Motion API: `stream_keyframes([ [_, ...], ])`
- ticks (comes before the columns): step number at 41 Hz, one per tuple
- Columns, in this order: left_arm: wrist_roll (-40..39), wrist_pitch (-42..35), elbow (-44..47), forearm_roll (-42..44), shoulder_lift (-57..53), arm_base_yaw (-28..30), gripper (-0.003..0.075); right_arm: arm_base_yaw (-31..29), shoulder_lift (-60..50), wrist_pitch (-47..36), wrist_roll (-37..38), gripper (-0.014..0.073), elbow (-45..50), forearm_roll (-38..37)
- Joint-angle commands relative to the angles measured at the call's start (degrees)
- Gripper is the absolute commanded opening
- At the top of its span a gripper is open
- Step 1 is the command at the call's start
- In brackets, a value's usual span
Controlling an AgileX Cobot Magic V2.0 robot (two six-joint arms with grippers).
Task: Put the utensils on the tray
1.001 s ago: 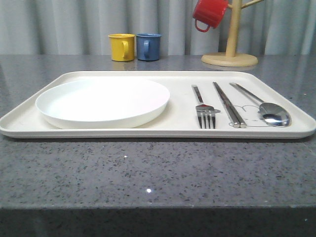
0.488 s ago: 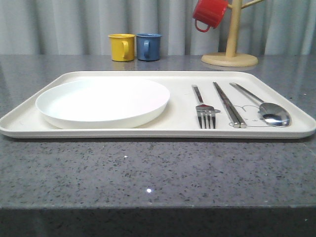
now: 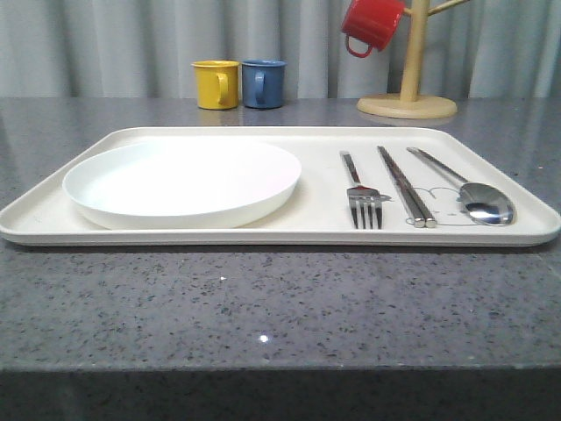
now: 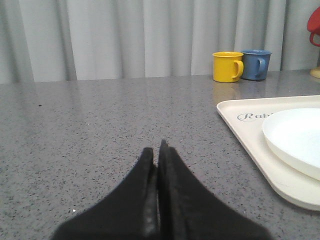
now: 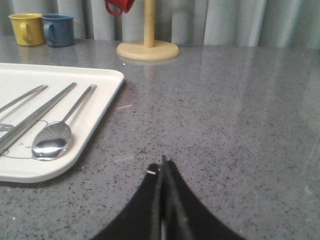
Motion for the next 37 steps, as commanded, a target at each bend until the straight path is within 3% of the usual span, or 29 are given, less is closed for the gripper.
stream_keyframes([
  [1,-0.41,-4.29,-0.11,-0.42,-1.40,-0.36,-0.0018,-0.63,-1.06,-6.39,-0.54,-0.0068,0.46,0.47],
  [30,-0.41,-4.29,-0.11,-0.42,-1.40,-0.36,-0.0018,-0.69,-1.12,-12.58,-0.36,-0.0068,0.69,0.36],
  [37,-0.41,-4.29,-0.11,-0.42,-1.40,-0.36,-0.0018,-0.69,-1.12,-13.25,2.71,-0.0068,0.69,-0.68],
])
